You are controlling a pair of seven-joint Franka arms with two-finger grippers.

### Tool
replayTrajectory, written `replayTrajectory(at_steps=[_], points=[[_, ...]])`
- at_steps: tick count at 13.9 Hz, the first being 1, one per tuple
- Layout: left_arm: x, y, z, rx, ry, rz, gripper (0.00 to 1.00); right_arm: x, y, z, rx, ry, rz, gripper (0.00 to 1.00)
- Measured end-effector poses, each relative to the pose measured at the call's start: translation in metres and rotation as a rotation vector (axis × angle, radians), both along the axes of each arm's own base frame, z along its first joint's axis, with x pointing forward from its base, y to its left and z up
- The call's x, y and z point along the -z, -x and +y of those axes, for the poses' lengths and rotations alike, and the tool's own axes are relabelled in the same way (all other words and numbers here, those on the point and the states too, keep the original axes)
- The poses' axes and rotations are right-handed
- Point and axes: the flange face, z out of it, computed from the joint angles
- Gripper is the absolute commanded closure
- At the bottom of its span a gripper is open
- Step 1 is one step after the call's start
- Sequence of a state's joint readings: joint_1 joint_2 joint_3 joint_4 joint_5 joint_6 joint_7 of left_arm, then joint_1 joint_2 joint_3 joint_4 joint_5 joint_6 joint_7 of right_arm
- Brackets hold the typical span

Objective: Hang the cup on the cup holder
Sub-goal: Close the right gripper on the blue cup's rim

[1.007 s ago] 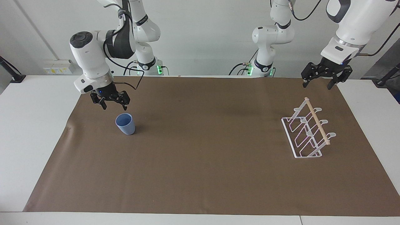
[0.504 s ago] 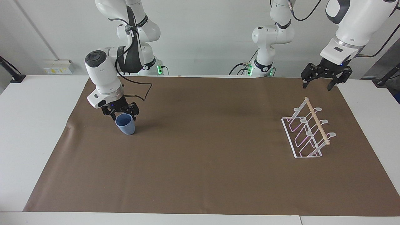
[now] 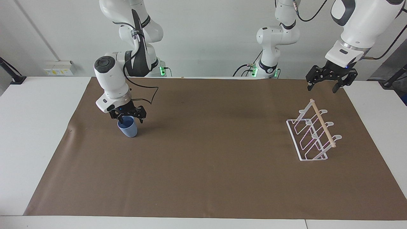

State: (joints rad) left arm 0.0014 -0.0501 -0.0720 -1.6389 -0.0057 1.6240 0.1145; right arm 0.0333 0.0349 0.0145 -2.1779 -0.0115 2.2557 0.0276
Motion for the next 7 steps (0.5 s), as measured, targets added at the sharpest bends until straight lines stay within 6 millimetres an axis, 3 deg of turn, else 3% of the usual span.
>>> replayTrajectory(at_steps=[4, 7], points=[[0.001, 0.000, 0.000, 0.001, 0.000, -0.002, 0.00, 0.010, 0.005, 0.000, -0.001, -0.001, -0.005, 0.01], [0.001, 0.000, -0.001, 0.002, 0.000, -0.003, 0.00, 0.013, 0.006, 0.000, -0.001, 0.000, 0.000, 0.08]])
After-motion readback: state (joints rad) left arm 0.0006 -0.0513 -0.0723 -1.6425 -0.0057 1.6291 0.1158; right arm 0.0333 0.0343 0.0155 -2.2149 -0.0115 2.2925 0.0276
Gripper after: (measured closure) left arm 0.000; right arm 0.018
